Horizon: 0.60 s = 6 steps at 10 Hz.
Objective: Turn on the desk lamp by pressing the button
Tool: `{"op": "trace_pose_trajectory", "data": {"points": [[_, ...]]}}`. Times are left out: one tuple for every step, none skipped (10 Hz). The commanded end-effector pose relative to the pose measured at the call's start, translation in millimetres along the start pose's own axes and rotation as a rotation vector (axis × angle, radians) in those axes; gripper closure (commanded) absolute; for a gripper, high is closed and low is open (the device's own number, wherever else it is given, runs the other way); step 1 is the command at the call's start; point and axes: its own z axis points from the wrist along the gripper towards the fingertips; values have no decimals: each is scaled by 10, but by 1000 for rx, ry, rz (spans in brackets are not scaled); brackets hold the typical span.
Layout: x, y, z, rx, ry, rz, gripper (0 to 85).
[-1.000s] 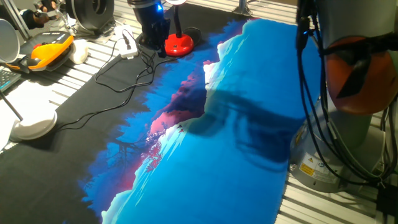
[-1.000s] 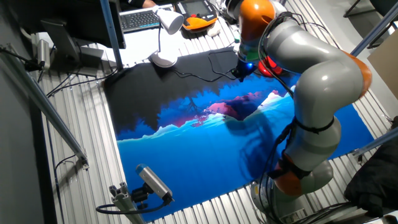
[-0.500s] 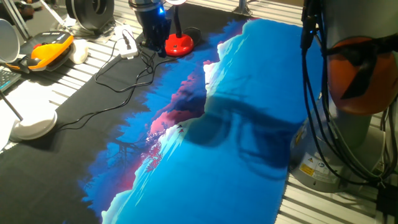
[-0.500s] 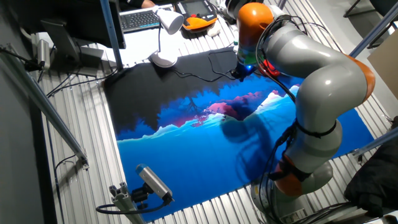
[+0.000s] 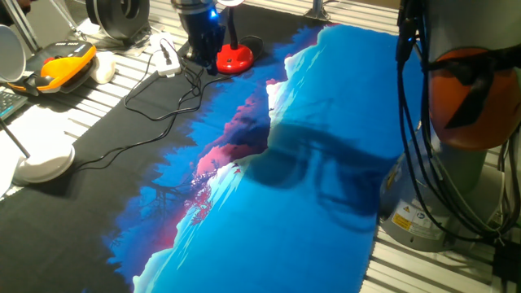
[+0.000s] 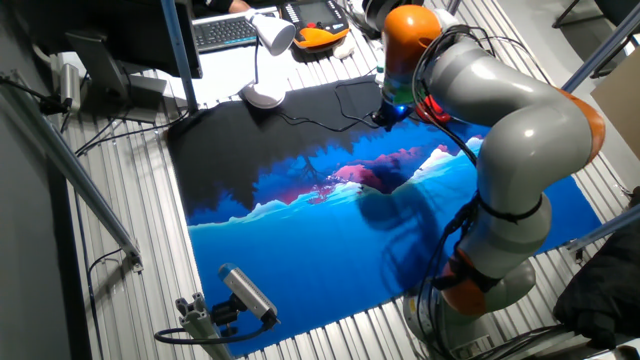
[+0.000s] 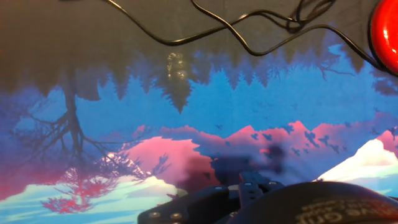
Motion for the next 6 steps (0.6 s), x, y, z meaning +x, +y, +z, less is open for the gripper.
{"op": "trace_pose_trajectory", "data": {"points": [[1,8,4,38,-10,-10,850],[1,8,4,55,-10,-22,850],[1,8,4,70,-9,-37,850],[-22,-16,24,61,-12,-46,850],[-94,-100,91,58,-19,-62,850],[-191,-193,169,62,-25,-82,850]]}}
